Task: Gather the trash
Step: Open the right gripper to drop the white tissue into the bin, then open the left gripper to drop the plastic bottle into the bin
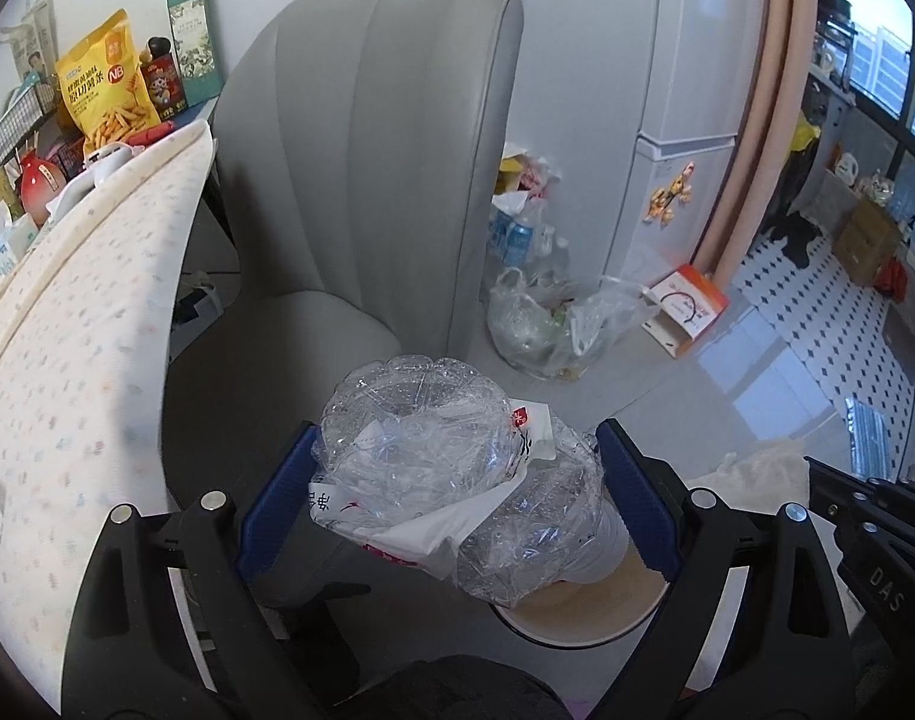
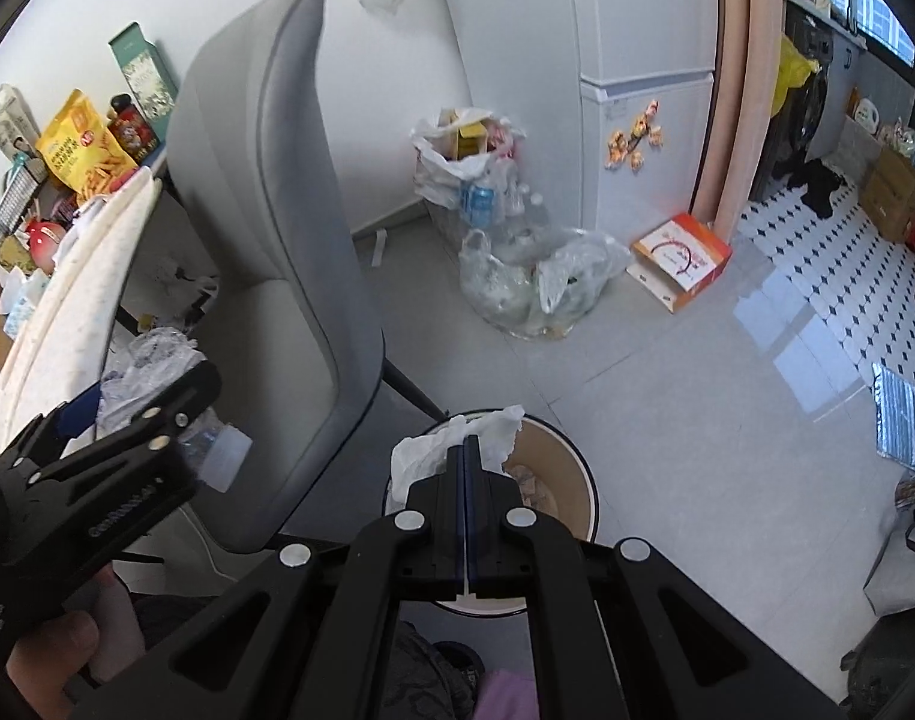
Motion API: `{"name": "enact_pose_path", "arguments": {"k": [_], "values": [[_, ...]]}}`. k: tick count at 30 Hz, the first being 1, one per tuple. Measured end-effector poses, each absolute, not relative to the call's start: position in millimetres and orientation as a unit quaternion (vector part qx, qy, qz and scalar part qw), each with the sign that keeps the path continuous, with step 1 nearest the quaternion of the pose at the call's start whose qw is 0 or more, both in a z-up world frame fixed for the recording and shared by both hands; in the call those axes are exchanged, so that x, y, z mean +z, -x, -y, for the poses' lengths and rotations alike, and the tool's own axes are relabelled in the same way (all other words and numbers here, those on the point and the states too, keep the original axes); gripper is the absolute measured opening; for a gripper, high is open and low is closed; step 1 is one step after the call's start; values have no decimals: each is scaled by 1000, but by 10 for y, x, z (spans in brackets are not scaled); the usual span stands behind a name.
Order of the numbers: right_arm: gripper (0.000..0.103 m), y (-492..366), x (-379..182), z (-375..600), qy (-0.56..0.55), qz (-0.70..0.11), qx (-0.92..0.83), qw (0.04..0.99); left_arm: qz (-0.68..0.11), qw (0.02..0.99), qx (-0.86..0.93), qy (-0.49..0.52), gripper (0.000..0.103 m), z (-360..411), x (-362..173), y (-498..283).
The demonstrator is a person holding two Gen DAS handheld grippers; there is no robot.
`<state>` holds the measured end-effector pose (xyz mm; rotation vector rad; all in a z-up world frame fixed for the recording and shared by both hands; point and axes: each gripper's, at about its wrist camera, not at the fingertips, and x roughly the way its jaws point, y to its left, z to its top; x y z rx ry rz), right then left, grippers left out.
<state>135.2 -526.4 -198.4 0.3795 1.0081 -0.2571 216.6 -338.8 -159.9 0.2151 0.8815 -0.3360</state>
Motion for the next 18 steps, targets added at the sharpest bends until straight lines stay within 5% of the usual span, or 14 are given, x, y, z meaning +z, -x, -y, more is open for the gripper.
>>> {"name": "enact_pose_path", "arguments": {"k": [8, 10, 18], "values": [[7, -1443, -2258, 5364, -198, -500, -121, 834, -441, 877, -154, -110, 90, 3386, -1789, -2262], [44, -1415, -2264, 5404, -203, -498, -130, 833, -443, 876, -154, -111, 90, 3398, -1810, -2269], [47, -1149, -2126, 5603, -206, -480, -170, 836, -444, 870, -178, -123, 90, 3602, -1835, -2182]]}}
